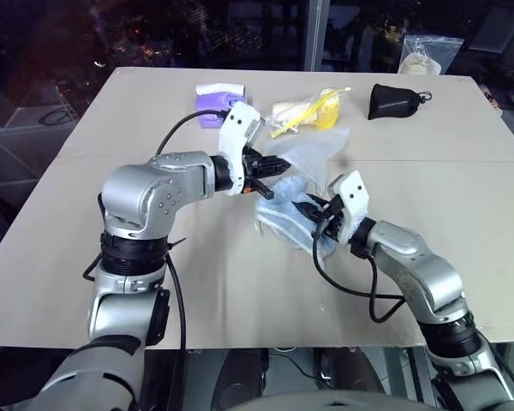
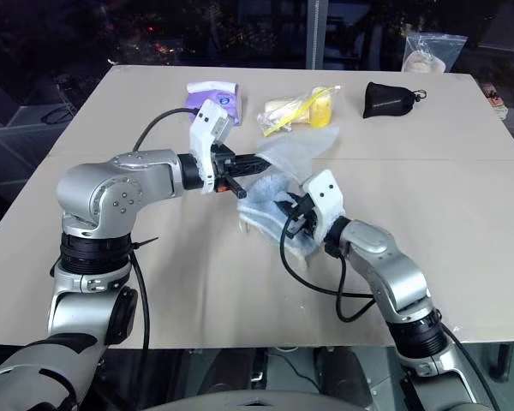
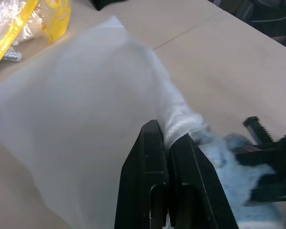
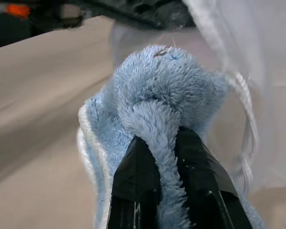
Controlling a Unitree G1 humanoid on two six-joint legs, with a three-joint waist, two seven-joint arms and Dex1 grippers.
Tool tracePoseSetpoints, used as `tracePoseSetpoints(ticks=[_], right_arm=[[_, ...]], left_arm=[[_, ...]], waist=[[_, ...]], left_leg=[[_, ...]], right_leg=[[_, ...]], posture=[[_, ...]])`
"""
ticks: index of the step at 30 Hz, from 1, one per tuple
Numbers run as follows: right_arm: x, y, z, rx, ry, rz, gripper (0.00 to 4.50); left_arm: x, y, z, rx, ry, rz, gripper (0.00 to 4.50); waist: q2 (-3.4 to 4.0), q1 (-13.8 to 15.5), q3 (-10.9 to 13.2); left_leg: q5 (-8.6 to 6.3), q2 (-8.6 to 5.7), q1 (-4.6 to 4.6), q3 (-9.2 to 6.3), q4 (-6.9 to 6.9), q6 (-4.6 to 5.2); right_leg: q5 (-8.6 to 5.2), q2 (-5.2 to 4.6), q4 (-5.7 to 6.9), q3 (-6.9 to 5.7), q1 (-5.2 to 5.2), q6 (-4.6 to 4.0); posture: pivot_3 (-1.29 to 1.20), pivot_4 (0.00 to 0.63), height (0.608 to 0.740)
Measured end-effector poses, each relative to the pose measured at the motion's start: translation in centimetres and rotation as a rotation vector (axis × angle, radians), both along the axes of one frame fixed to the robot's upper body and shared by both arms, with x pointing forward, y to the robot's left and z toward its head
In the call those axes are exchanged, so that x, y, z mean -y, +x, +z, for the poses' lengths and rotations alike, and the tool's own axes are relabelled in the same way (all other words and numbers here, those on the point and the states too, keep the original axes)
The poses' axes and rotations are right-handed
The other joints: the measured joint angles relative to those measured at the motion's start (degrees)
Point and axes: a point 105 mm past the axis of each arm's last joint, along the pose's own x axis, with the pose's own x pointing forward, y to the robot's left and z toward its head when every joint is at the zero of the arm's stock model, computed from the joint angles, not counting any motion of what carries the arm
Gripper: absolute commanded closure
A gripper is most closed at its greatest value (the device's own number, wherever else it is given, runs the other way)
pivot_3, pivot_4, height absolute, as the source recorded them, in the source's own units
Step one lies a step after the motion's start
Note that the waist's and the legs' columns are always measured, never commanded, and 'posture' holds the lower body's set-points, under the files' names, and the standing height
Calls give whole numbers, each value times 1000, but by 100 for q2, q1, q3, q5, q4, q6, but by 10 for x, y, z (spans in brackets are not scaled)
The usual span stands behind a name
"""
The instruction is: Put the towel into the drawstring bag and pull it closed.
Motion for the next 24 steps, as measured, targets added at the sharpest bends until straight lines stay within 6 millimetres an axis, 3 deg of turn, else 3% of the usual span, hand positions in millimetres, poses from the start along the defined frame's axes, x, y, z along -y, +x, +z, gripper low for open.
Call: tracePoseSetpoints(ticks=[7, 10, 18, 24], right_arm=[[-5, 29, -16, -105, 51, -196, 4477], [-5, 37, -17, -195, 188, -255, 4477], [-14, 47, -7, -347, 503, -224, 4477], [-28, 61, -37, -369, 427, -216, 1895]], left_arm=[[-12, -8, -23, -83, 46, 27, 4500], [-12, -17, -32, -151, 52, 4, 4500], [-1, -39, -30, -286, -34, -102, 4500], [-2, -31, -37, -356, -99, -62, 4500]], waist=[[0, 1, 0], [0, 0, 0], [0, -10, 0], [1, -44, 0]], left_leg=[[0, 1, -1, -1, -1, 0], [0, 5, -4, -2, -1, 0], [0, 4, -2, -12, -1, 0], [0, 1, 3, -7, -2, -1]], right_leg=[[0, -2, 1, -1, -1, 0], [1, -6, 0, -1, 0, 0], [1, -7, 1, -9, 2, 0], [1, -4, 2, -5, 1, -1]], posture=[[0, 150, 740], [0, 150, 740], [0, 150, 740], [0, 150, 740]])
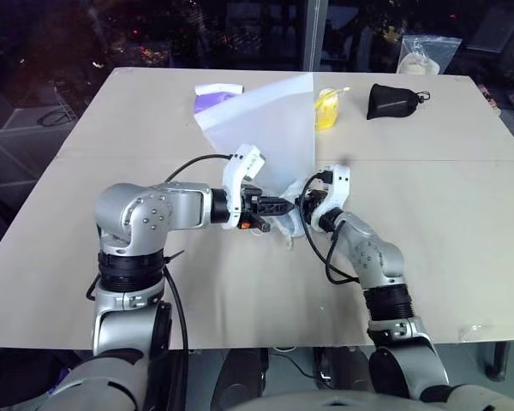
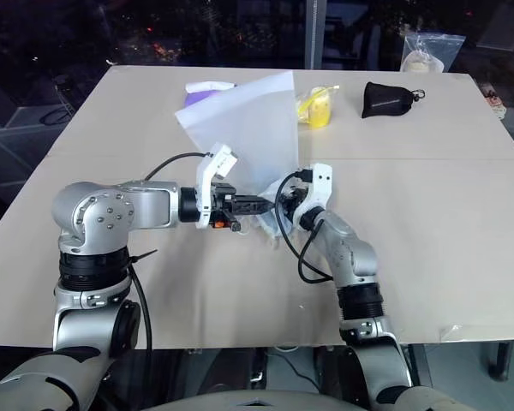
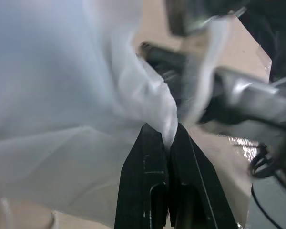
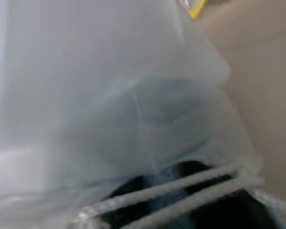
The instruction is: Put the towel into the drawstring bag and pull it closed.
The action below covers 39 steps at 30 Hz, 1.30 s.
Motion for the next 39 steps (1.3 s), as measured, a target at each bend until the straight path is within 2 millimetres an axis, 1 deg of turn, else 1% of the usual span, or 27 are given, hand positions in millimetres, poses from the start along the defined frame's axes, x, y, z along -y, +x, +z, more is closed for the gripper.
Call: tracePoseSetpoints(ticks=[1, 4, 6, 7, 11, 15, 18, 19, 20, 21, 22, 24, 25, 29, 30, 32, 35, 36, 38, 39], right_arm=[[-1, 1, 0, 13, -12, 2, 1477], [5, -6, 4, 114, -122, 57, 1477], [15, -15, 7, 157, -167, 80, 1477], [20, -22, 9, 176, -199, 105, 1477], [36, -46, 9, 167, -271, 181, 1477], [33, -53, 4, 135, -314, 209, 1477], [26, -52, -12, 95, -364, 206, 1477], [23, -49, -16, 90, -364, 200, 1993], [20, -45, -17, 99, -355, 188, 2237], [16, -39, -17, 112, -344, 180, 2693], [13, -34, -18, 125, -333, 170, 3297], [6, -30, -19, 156, -298, 167, 4252], [3, -29, -19, 173, -283, 174, 4429], [-3, -32, -17, 215, -222, 225, 4429], [-5, -35, -13, 227, -191, 252, 4429], [-2, -40, -7, 242, -155, 288, 4429], [5, -52, 12, 278, -85, 339, 4429], [10, -56, 21, 291, -72, 352, 4429], [14, -65, 36, 330, -70, 379, 4429], [16, -67, 40, 343, -81, 382, 4429]], left_arm=[[-2, 3, 0, -13, -9, 17, 4500], [-13, 12, 0, -37, -16, 80, 4500], [-20, 17, -3, -47, -9, 109, 4500], [-24, 19, -4, -49, -6, 125, 4500], [-33, 26, -6, -45, 6, 163, 4500], [-30, 26, -7, -44, 1, 146, 4500], [-29, 25, -7, -46, 8, 131, 4500], [-29, 24, -8, -47, 11, 127, 4500], [-29, 24, -8, -48, 16, 123, 4500], [-29, 23, -8, -48, 20, 119, 4500], [-30, 23, -9, -47, 24, 115, 4500], [-33, 24, -7, -26, 41, 115, 4500], [-36, 26, -6, -12, 45, 122, 4500], [-45, 30, -7, -2, 54, 135, 4500], [-48, 29, -6, -7, 55, 132, 4500], [-50, 26, -5, -40, 42, 112, 4500], [-48, 15, 0, -135, 15, 53, 4500], [-46, 9, 2, -172, 2, 18, 4500], [-46, -4, 7, -224, -26, -51, 4500], [-43, -11, 9, -252, -42, -97, 4500]], waist=[[0, -1, 0], [0, -4, 0], [0, 15, 0], [0, 26, 0], [-1, 37, -1], [-1, 10, -1], [-3, 15, -2], [-3, 13, -2], [-3, 7, -2], [-5, -2, -3], [-6, -12, -4], [-6, -20, -4], [-6, -24, -4], [-5, -40, -3], [-5, -47, -3], [-5, -39, -3], [-6, -15, -2], [-6, -16, -1], [-6, -28, -1], [-6, -35, -1]], left_leg=[[0, 0, 0, -1, 0, 0], [0, 0, -2, -3, -4, -1], [0, 1, -7, -4, -4, -1], [0, 2, -8, -4, -5, -2], [-1, 1, -6, -3, -6, -1], [0, 1, 2, 0, -6, -1], [1, 1, 4, -4, -6, -3], [2, 1, 4, 0, -5, -3], [1, 1, 5, 3, -5, -3], [1, 1, 6, 6, -5, -3], [1, 0, 6, 7, -5, -3], [1, 1, 4, 6, -5, -3], [1, 1, 3, 6, -6, -3], [1, 3, -1, 5, -6, -4], [1, 3, -1, 4, -7, -4], [1, 4, -5, -2, -7, -4], [1, 4, -7, -6, -7, -3], [1, 4, -7, -5, -7, -3], [1, 6, -3, -8, -7, -3], [1, 7, -1, -9, -7, -3]], right_leg=[[0, 1, 0, -1, 0, 0], [0, -2, -1, -2, 0, 0], [0, -6, -3, -3, -1, 1], [0, -8, -5, -3, -1, 1], [-1, -12, -5, -3, -1, 1], [-1, 1, 0, 1, -1, -1], [-1, 6, 3, 0, 0, -1], [-1, 5, 2, 2, 0, -1], [-1, 5, 1, 6, 0, -1], [0, 5, 0, 9, 0, 0], [0, 4, -1, 10, 0, 0], [0, 4, -1, 8, -1, 0], [0, 3, -2, 8, -1, 0], [0, -1, -2, 5, -3, 0], [0, -2, -2, 5, -3, 0], [0, -5, -2, -1, -3, 0], [-1, -8, -4, -4, -2, 1], [-1, -8, -3, -3, -2, 1], [-1, -8, -1, -4, -2, 1], [-2, -8, 2, -5, -2, 1]], posture=[[0, 150, 740], [0, 150, 740], [0, 150, 740], [0, 150, 740], [0, 150, 740], [0, 150, 740], [0, 150, 740], [0, 150, 740], [0, 150, 740], [0, 150, 740], [0, 150, 740], [0, 150, 740], [0, 150, 740], [0, 150, 740], [0, 150, 740], [0, 150, 740], [0, 150, 740], [0, 150, 740], [0, 150, 740], [0, 150, 740]])
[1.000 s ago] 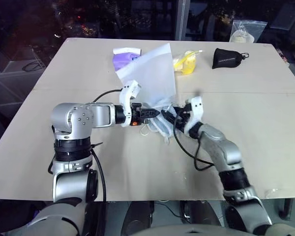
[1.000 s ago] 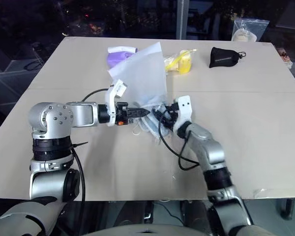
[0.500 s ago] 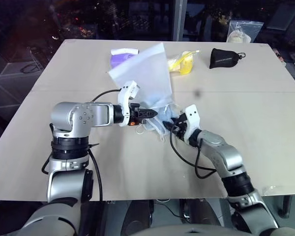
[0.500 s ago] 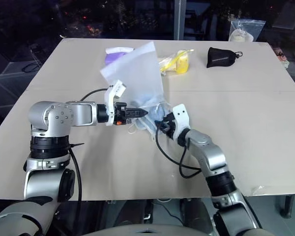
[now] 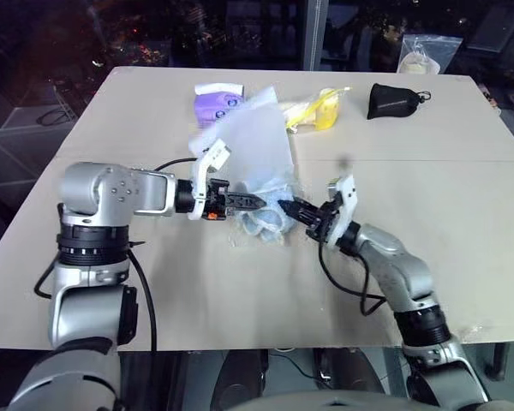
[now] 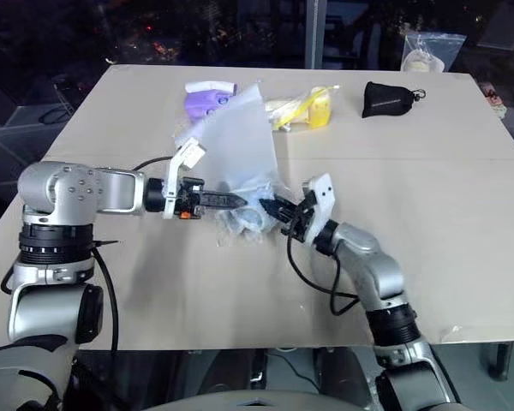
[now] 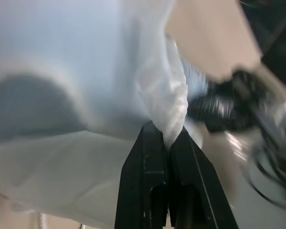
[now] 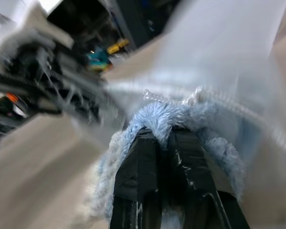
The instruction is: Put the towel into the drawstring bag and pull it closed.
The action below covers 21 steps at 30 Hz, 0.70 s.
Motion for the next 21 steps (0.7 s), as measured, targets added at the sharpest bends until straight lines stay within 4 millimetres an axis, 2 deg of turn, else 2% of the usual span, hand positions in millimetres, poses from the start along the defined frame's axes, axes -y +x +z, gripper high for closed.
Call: tracePoseSetpoints(ticks=[3, 6, 8, 13, 16, 21], right_arm=[[-1, -1, 2, 4, -10, -2, 4429], [-23, 9, -10, -48, 51, -11, 4429], [-38, 12, -26, -95, 96, 5, 4429], [-43, 7, -37, -106, 98, 76, 4429], [-50, -6, -37, -111, 77, 180, 4429], [-37, -20, -44, -118, -16, 325, 4429]], left_arm=[[12, -14, 3, -63, -72, -101, 4500], [22, -22, 5, -120, -151, -160, 4500], [27, -26, 2, -153, -166, -169, 4500], [28, -28, -8, -182, -178, -133, 4500], [29, -24, -15, -178, -154, -97, 4500], [23, -9, -19, -123, -124, 25, 4500]], waist=[[0, -11, 0], [-3, -52, -2], [-2, -59, -1], [-5, -34, 0], [-6, -29, -1], [-5, -17, 0]], left_leg=[[0, 1, 4, -5, -1, 0], [1, 1, 7, -4, -1, 0], [1, 3, 4, -4, -1, 0], [1, -5, -5, 0, -1, 0], [1, -5, -4, -3, -1, -1], [2, -7, 4, -6, -1, -2]], right_leg=[[0, 2, 5, -3, 0, -1], [0, 6, 4, 3, 0, -1], [0, 4, 4, 3, -1, -2], [1, -15, -4, 2, 0, 1], [1, -12, -3, -1, 0, 0], [1, -6, 3, -3, 3, -1]], posture=[[0, 150, 740], [0, 150, 740], [0, 150, 740], [0, 150, 740], [0, 150, 740], [0, 150, 740]])
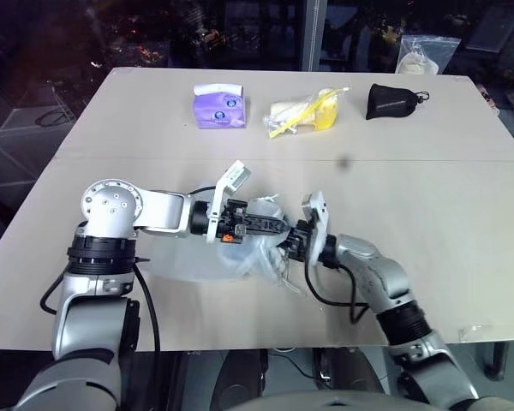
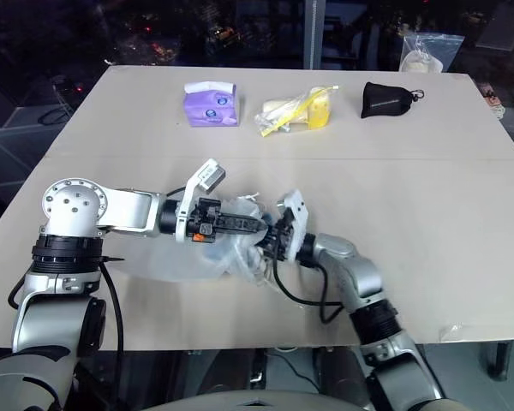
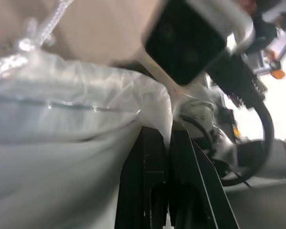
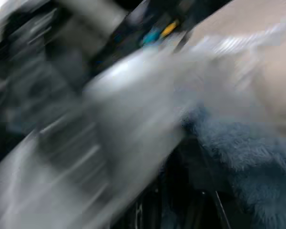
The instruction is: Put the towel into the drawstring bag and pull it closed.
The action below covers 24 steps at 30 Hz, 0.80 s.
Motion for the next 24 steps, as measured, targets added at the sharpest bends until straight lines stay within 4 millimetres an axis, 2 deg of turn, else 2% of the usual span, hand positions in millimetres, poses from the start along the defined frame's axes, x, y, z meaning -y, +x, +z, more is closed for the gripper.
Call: tracePoseSetpoints(ticks=[3, 5, 13, 17, 20, 21, 23, 24], right_arm=[[-9, 0, 5, 29, -19, 67, 4429], [-23, 0, 7, 65, -37, 127, 4429], [-64, 15, -8, 144, -90, 224, 4429], [-68, 18, -10, 189, -80, 199, 4429], [-62, 31, -6, 183, -48, 107, 4429], [-56, 38, -3, 173, -37, 58, 3720], [-42, 43, 0, 182, -33, 5, 3086], [-28, 41, 2, 200, -35, -14, 2527]], left_arm=[[2, 3, 0, 25, 14, 19, 4500], [5, 5, 2, 57, 24, 35, 4500], [-10, 9, 2, 95, 103, 117, 4500], [-13, 5, 2, 114, 126, 118, 4500], [-11, 1, 7, 152, 124, 90, 4500], [-9, -2, 10, 165, 118, 64, 4500], [-3, -5, 12, 195, 110, 24, 4500], [-3, -5, 14, 232, 121, 6, 4500]], waist=[[0, -33, 0], [-1, -42, -1], [-5, -58, -2], [-6, -37, -2], [-5, -33, -2], [-5, -31, -2], [-6, -8, -2], [-5, 3, -1]], left_leg=[[3, -2, 3, 2, 0, -5], [4, -1, 5, -2, 0, -7], [5, 0, 4, 0, -5, -11], [18, 0, 0, -3, -6, -34], [20, -1, 1, -6, -7, -39], [21, -1, 1, -8, -7, -40], [24, -2, -3, -17, -14, -46], [25, -4, -1, -16, -20, -48]], right_leg=[[1, 11, 0, 5, 0, -1], [1, 16, 1, 2, 0, -1], [2, 8, 2, 2, -2, -2], [3, -9, 1, -2, -1, -1], [4, -15, 5, -5, -1, -3], [4, -15, 6, -6, -1, -3], [4, -18, 5, -14, -1, -6], [4, -19, 3, -14, -2, -7]], posture=[[0, 150, 740], [0, 150, 740], [0, 150, 740], [0, 150, 740], [0, 150, 740], [0, 150, 740], [0, 150, 740], [0, 150, 740]])
